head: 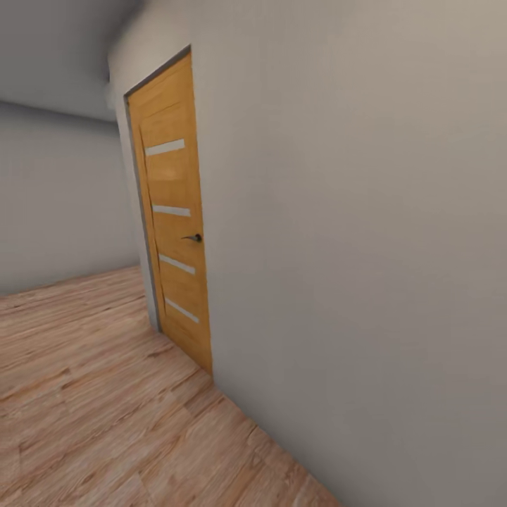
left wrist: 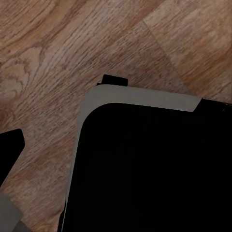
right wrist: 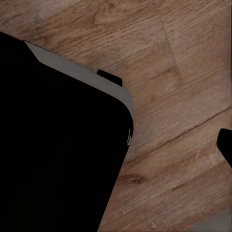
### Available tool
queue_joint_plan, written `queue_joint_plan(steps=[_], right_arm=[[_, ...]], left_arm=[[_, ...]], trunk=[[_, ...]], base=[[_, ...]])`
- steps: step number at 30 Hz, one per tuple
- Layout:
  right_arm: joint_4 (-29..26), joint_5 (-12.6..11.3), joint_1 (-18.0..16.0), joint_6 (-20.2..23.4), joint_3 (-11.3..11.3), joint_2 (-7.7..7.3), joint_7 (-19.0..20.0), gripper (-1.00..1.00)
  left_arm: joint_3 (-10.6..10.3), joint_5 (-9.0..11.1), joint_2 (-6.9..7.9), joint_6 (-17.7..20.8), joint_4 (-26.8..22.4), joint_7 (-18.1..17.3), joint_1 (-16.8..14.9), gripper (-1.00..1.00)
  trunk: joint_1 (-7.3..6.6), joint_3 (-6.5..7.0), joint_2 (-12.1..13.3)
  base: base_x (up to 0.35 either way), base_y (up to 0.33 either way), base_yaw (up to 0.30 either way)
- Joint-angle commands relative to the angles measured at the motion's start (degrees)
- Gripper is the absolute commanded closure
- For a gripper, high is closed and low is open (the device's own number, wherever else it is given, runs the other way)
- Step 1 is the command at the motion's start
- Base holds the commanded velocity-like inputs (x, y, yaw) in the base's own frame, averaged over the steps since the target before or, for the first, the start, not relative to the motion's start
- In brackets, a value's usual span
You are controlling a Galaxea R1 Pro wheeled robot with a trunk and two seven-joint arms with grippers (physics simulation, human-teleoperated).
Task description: Move the two storage containers from the living room to the garage. In the garage, place one container on the floor and stack the other container on top of it (either order is fine).
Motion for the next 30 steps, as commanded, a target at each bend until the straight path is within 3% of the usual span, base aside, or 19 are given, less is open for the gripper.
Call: queue_joint_plan(steps=[1, 30], right_arm=[[0.17, -0.56, -0.06, -0.36, 0.48, 0.04, -0.07, -1.0], [0.16, -0.57, -0.06, -0.36, 0.48, -0.09, -0.07, -1.0]], left_arm=[[0.04, 0.29, 0.02, -0.13, 0.01, 0.0, -0.02, -1.0], [0.03, 0.33, 0.03, -0.13, 0.01, 0.1, -0.02, -1.0]], trunk=[[0.03, -0.06, -0.03], [0.03, -0.06, -0.03]], base=[[0.322, 0.0, 0.27], [0.322, 0.0, 0.27]])
